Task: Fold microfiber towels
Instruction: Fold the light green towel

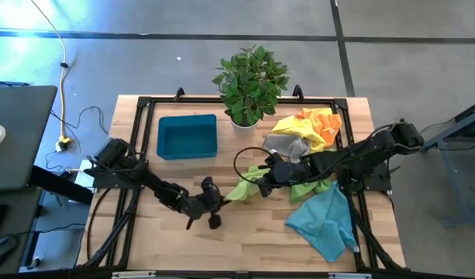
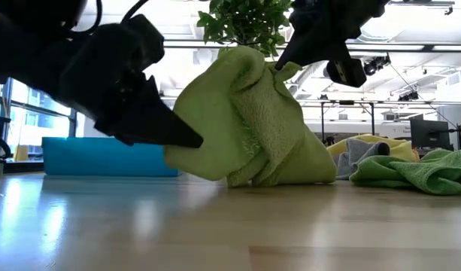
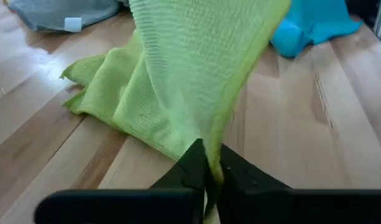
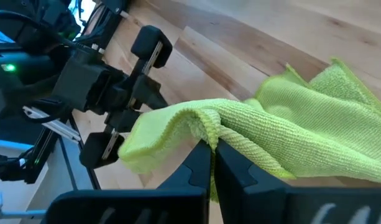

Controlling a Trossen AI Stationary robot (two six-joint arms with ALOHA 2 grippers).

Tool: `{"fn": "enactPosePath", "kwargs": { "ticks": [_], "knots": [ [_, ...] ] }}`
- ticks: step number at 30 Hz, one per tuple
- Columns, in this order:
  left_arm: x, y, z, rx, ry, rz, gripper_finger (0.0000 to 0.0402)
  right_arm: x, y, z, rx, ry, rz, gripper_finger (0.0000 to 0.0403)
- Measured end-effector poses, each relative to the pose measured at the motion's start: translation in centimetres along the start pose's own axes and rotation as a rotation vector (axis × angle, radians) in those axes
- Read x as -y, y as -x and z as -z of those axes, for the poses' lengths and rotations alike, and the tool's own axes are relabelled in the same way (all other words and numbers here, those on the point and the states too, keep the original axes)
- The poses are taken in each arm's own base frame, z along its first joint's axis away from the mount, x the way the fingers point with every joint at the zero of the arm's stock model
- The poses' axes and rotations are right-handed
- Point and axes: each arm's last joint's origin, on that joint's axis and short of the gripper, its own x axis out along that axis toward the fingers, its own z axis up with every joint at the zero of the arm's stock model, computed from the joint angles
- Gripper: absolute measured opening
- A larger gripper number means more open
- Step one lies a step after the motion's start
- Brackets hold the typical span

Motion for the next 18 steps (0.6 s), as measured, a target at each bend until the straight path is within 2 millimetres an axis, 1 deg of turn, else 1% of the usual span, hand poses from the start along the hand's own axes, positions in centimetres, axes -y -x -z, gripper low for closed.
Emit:
{"fn": "enactPosePath", "kwargs": {
  "ticks": [2,4,8,10,13,16,18],
  "knots": [
    [0.1,0.1,-0.4,0.01,0.013,0.001,0.0012,0.0,0.0,0.0,-0.001,0.022,0.0,0.0],
    [0.4,0.3,-1.3,0.026,0.01,0.022,0.0006,0.0,0.0,0.0,-0.001,0.05,-0.001,0.0],
    [0.5,1.6,-2.7,-0.023,-0.03,0.019,0.0003,-0.2,0.1,0.2,-0.011,0.151,-0.01,0.0],
    [0.4,2.4,-4.0,-0.073,-0.071,-0.004,0.0002,-0.3,0.1,0.4,-0.015,0.21,-0.016,0.0],
    [-0.2,4.0,-5.9,-0.179,-0.154,-0.06,0.0001,-0.4,0.2,0.6,-0.019,0.29,-0.021,0.0],
    [-0.9,5.9,-8.3,-0.259,-0.211,-0.107,0.0001,-0.5,0.4,0.6,-0.013,0.348,-0.028,0.0],
    [-1.4,7.0,-10.2,-0.278,-0.22,-0.128,0.0001,-0.5,0.6,0.5,0.005,0.377,-0.022,0.0]
  ]
}}
